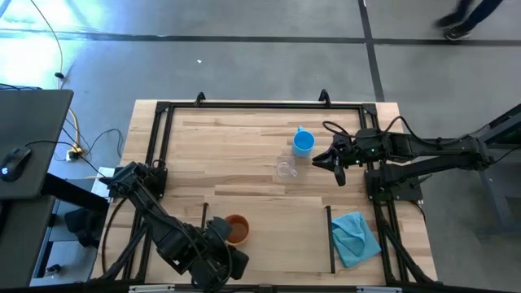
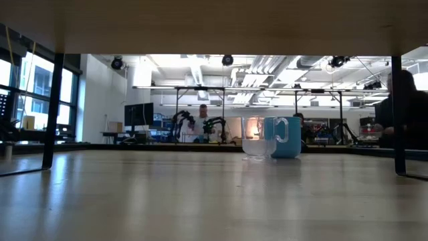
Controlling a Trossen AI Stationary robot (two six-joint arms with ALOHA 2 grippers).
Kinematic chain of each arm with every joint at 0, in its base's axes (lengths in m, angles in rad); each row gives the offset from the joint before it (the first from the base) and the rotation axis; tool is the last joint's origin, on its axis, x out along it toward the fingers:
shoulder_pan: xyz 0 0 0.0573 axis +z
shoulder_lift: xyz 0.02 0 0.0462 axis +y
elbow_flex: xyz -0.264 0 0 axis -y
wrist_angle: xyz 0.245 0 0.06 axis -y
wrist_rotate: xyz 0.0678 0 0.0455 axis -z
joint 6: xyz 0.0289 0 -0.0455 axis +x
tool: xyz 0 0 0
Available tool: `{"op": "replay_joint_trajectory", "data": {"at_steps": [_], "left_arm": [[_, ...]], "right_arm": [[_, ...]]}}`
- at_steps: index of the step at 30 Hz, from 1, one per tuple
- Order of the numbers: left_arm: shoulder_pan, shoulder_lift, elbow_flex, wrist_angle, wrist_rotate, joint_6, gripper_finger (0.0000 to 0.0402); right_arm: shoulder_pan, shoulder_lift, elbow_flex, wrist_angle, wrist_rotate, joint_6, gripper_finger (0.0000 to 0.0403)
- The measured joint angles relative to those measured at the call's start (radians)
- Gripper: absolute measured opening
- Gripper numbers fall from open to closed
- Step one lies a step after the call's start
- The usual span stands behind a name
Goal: Stack small to large cups/mugs on shelf
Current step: Put the orange mug on the shelf, then put the blue mug on the shelf
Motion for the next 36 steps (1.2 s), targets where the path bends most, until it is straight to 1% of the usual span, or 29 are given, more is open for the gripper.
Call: {"op": "replay_joint_trajectory", "data": {"at_steps": [11,14,16,19,23,26,33,36], "left_arm": [[0.0,0.0,0.0,-0.021,0.005,-0.001,0.0124],[0.0,0.0,0.002,-0.013,-0.031,0.001,0.0124],[-0.002,0.0,0.025,-0.021,-0.063,0.014,0.0124],[-0.007,0.0,0.076,-0.028,-0.141,0.051,0.0124],[-0.007,-0.001,0.171,-0.125,-0.209,0.078,0.0124],[-0.006,-0.002,0.22,-0.202,-0.22,0.079,0.0124],[-0.002,-0.011,0.222,-0.198,-0.218,0.143,0.0124],[0.01,-0.011,0.221,-0.198,-0.233,0.18,0.0124]], "right_arm": [[0.0,0.0,0.0,0.002,0.0,0.007,0.0067],[0.0,0.0,0.0,0.005,0.0,0.015,0.0067],[0.0,0.0,0.0,0.01,-0.009,0.018,0.0067],[0.0,0.0,0.0,0.015,-0.033,0.019,0.0067],[0.0,0.0,0.0,0.016,-0.043,0.026,0.0067],[0.0,0.0,0.0,0.016,-0.045,0.026,0.0067],[0.0,0.0,0.0,0.009,-0.046,0.049,0.0067],[0.0,0.0,0.0,-0.006,-0.046,0.102,0.0067]]}}
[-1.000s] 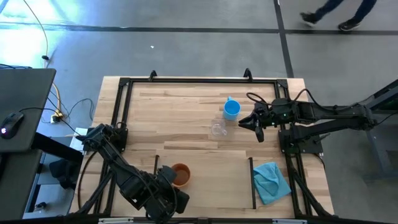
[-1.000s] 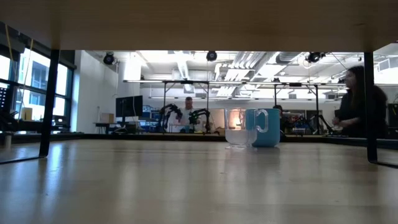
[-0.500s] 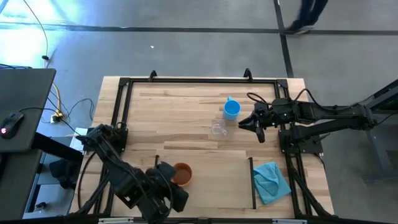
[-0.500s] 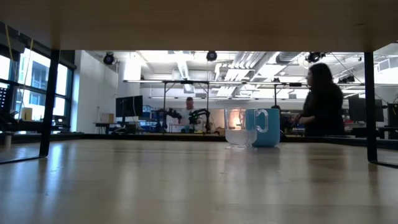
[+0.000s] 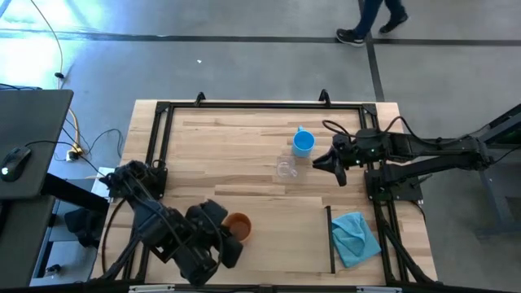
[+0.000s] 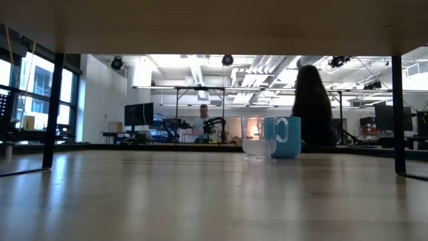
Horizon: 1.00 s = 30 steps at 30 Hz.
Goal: Stack small to large cups/mugs on shelf
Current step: Put the blue mug on the shelf
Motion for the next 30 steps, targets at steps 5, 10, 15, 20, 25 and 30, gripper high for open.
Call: {"op": "replay_joint_trajectory", "data": {"at_steps": [5,10,15,20,25,30], "left_arm": [[0.013,-0.008,0.0,0.0,-0.171,0.148,0.0124],[0.038,-0.027,0.0,0.0,-0.414,0.454,0.0124],[0.06,-0.054,-0.002,0.0,-0.605,0.777,0.0124],[0.098,-0.113,-0.002,0.0,-0.779,0.951,0.0124],[0.132,-0.193,-0.002,0.0,-0.802,1.027,0.0124],[0.165,-0.25,-0.001,0.0,-0.822,1.033,0.0124]], "right_arm": [[0.0,0.006,0.0,-0.061,0.01,0.11,0.0067],[0.032,0.043,0.0,-0.029,0.002,0.127,0.0067],[0.06,0.111,0.0,0.13,-0.114,0.001,0.0067],[0.041,0.197,0.061,0.033,0.011,0.143,0.0067],[0.017,0.305,0.198,-0.129,0.115,0.115,0.0067],[-0.039,0.394,0.374,-0.395,0.241,-0.01,0.0067]]}}
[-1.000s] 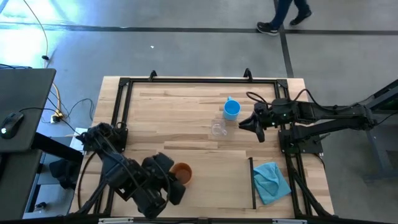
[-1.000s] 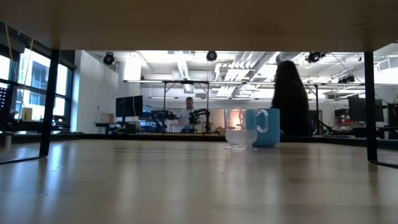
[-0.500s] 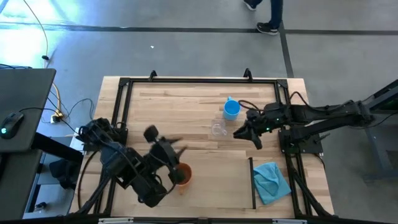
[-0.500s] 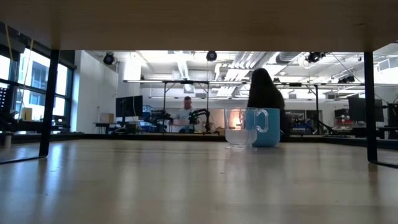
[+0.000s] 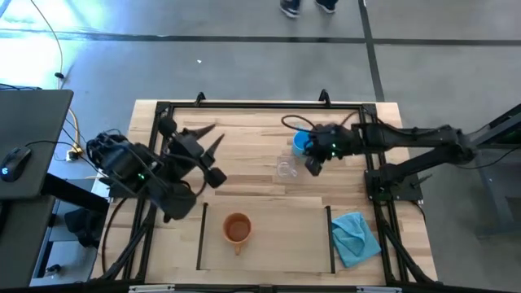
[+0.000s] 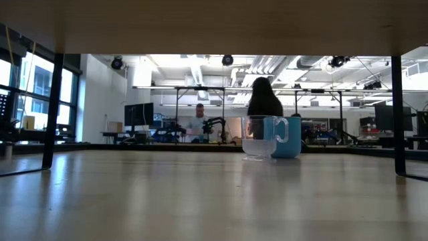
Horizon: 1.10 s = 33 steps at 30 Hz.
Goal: Stack small to large cups/mugs on shelf
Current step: Put the blue mug on the shelf
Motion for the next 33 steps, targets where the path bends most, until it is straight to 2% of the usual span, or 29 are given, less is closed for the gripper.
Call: {"op": "replay_joint_trajectory", "data": {"at_steps": [2,4,12,15,19,24,33], "left_arm": [[0.008,-0.01,0.0,0.0,-0.004,-0.004,0.0124],[0.017,-0.012,0.0,0.0,-0.012,-0.011,0.0124],[0.029,0.017,-0.001,0.0,0.014,-0.038,0.0124],[0.03,0.023,0.0,0.0,0.01,-0.041,0.0124],[0.029,0.029,0.0,0.0,0.011,-0.06,0.0124],[0.03,0.027,0.0,0.0,0.009,-0.097,0.0124],[0.03,0.027,0.0,0.0,0.031,-0.117,0.0124]], "right_arm": [[-0.04,0.017,0.052,-0.092,0.059,-0.052,0.0067],[-0.099,0.024,0.088,-0.146,0.062,-0.127,0.0067],[-0.371,0.034,0.079,-0.176,-0.096,-0.295,0.0067],[-0.463,0.063,0.065,-0.165,-0.142,-0.34,0.0067],[-0.549,0.132,0.064,-0.135,-0.255,-0.371,0.0067],[-0.592,0.223,0.065,-0.104,-0.354,-0.385,0.0067],[-0.591,0.352,0.065,-0.106,-0.368,-0.428,0.0067]]}}
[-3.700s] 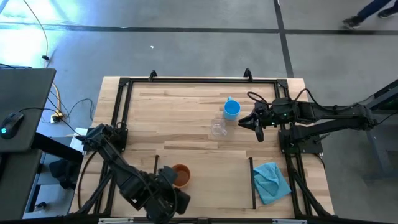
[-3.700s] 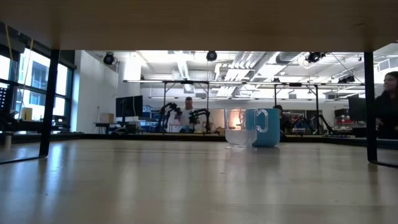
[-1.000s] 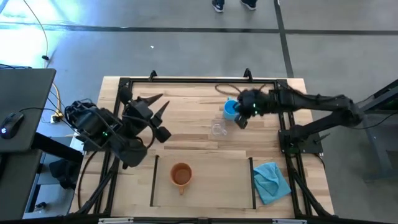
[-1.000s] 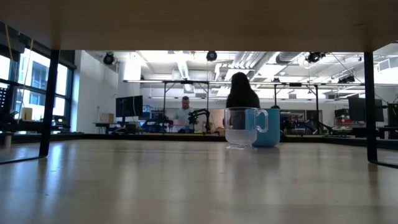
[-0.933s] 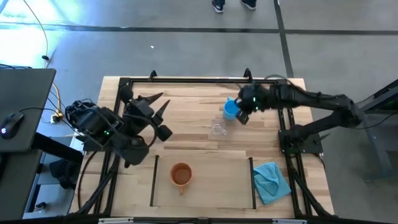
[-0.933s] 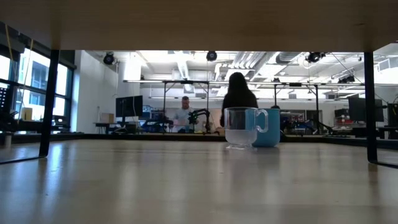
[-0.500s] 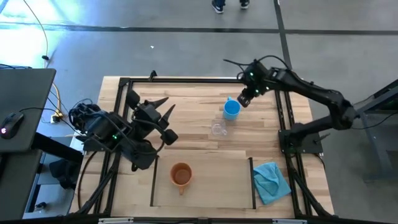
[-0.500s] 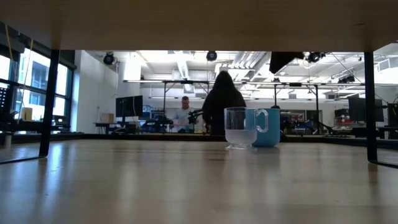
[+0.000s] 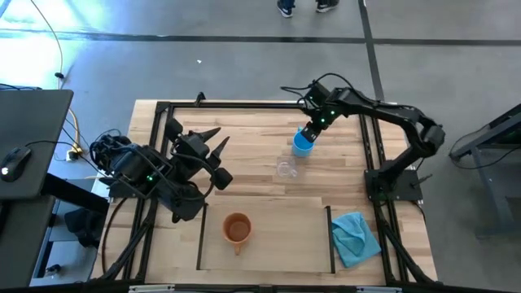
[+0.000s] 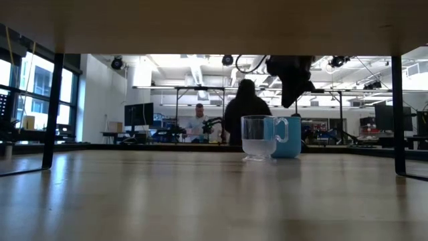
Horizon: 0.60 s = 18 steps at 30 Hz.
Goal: Stack small to large cups/mugs on shelf
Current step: Put the blue mug on the shelf
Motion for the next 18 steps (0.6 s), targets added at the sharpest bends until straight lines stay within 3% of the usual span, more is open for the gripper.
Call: {"op": "replay_joint_trajectory", "data": {"at_steps": [8,18], "left_arm": [[0.0,0.0,0.0,0.0,0.012,-0.015,0.0124],[0.0,0.0,-0.084,0.0,0.008,-0.055,0.0124]], "right_arm": [[0.0,0.014,0.0,0.009,0.052,-0.02,0.0067],[-0.005,0.014,0.0,0.016,0.074,-0.11,0.0067]]}}
